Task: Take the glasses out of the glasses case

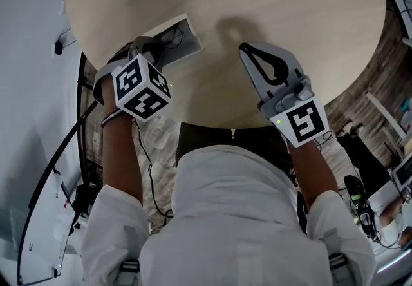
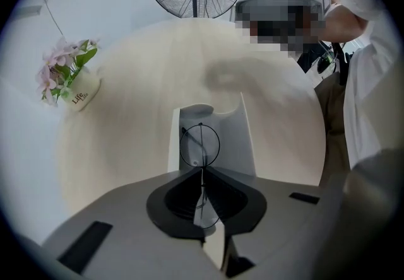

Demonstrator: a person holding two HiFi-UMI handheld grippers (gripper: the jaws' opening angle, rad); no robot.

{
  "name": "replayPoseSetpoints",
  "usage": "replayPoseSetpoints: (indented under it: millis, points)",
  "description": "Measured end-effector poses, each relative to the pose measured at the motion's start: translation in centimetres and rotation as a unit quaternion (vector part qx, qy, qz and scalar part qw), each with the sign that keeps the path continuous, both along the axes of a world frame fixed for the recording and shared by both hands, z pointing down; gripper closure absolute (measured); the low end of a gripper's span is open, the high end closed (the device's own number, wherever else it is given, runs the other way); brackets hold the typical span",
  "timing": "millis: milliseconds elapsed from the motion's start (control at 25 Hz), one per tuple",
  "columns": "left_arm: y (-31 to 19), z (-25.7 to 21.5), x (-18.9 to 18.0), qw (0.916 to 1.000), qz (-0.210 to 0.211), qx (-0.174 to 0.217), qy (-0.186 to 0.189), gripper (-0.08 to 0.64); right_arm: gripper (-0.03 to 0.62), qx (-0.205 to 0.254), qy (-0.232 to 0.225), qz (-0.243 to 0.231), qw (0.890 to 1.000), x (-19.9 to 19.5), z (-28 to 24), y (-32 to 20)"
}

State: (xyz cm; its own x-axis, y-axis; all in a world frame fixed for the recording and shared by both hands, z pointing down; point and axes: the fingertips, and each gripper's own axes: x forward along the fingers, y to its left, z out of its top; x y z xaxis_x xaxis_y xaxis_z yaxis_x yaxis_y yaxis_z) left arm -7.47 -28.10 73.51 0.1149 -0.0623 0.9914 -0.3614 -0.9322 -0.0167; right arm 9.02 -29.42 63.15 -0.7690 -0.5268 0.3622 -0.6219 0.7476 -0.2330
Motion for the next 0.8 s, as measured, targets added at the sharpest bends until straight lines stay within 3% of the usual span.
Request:
replayPoseSetpoints:
  millis: [480, 800]
  points:
    - [0.0, -3.2, 0.0, 0.9995, 0.005, 0.021, 0.025, 0.532, 0.566, 0.023, 0.008, 0.016, 1.0, -0.2, -1.7, 0.0]
    - [-1.2, -10.5, -1.7, 0.991, -0.026, 0.083, 0.102, 0.534, 0.566, 0.066, 0.033, 0.051, 0.996, -0.1, -6.6, -0.2]
